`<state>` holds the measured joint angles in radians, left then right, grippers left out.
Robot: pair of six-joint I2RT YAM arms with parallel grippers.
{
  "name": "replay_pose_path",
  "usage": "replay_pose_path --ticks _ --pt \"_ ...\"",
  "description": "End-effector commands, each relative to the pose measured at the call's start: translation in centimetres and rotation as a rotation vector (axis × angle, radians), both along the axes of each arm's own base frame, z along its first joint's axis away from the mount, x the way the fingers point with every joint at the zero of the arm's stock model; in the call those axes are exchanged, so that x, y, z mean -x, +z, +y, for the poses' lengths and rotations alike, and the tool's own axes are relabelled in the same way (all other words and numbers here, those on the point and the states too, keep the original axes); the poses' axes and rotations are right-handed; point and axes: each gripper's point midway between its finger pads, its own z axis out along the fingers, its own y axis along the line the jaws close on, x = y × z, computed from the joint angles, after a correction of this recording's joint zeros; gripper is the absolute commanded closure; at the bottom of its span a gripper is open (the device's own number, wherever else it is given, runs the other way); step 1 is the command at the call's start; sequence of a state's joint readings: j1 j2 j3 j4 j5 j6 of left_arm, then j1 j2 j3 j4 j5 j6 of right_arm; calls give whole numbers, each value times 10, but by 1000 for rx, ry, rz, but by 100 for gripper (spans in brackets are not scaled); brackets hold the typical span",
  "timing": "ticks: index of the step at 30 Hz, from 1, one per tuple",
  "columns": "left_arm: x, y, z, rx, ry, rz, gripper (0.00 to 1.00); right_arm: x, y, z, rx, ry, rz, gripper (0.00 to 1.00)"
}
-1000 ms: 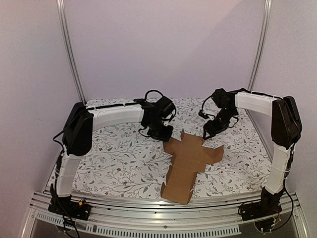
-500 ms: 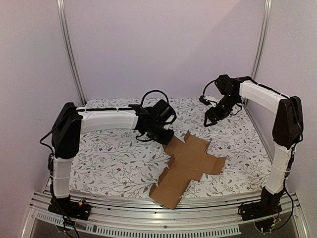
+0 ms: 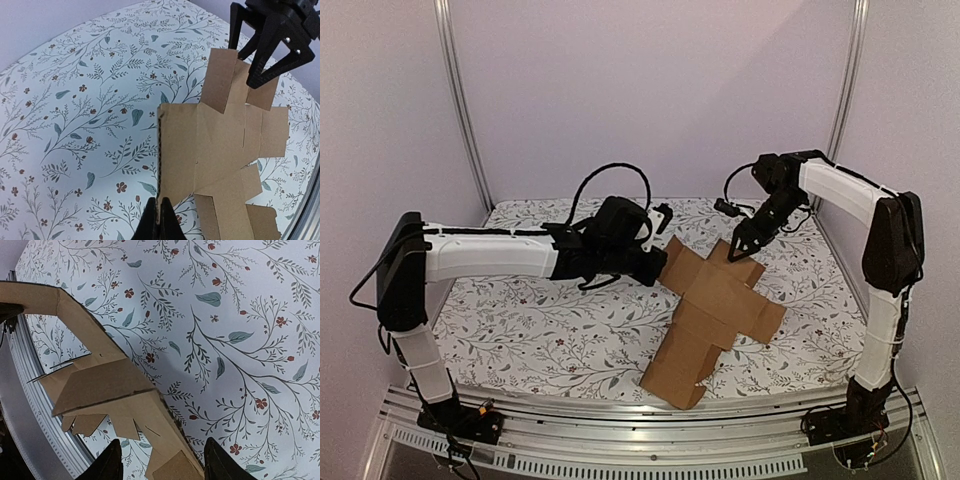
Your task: Fold the paper box
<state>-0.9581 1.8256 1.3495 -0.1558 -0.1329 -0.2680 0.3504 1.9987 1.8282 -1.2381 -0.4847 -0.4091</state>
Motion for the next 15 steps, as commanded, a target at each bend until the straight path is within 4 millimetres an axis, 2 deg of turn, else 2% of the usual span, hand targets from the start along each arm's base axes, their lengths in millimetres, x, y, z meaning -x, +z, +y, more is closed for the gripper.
replay_pose_path --ticks 1,7,9,13,15 --pt "2 10 -6 20 -15 -54 100 12 -7 2 -24 23 57 51" --pt "-1 10 -2 14 8 -68 100 14 -12 0 -12 29 66 81" --pt "-1 9 -1 19 12 -71 100 14 -13 0 -12 31 71 83" --pt "-1 10 0 27 14 -76 100 13 -18 -1 -4 28 65 76" --pt "-1 9 0 26 12 -75 100 11 -19 -2 2 26 55 78"
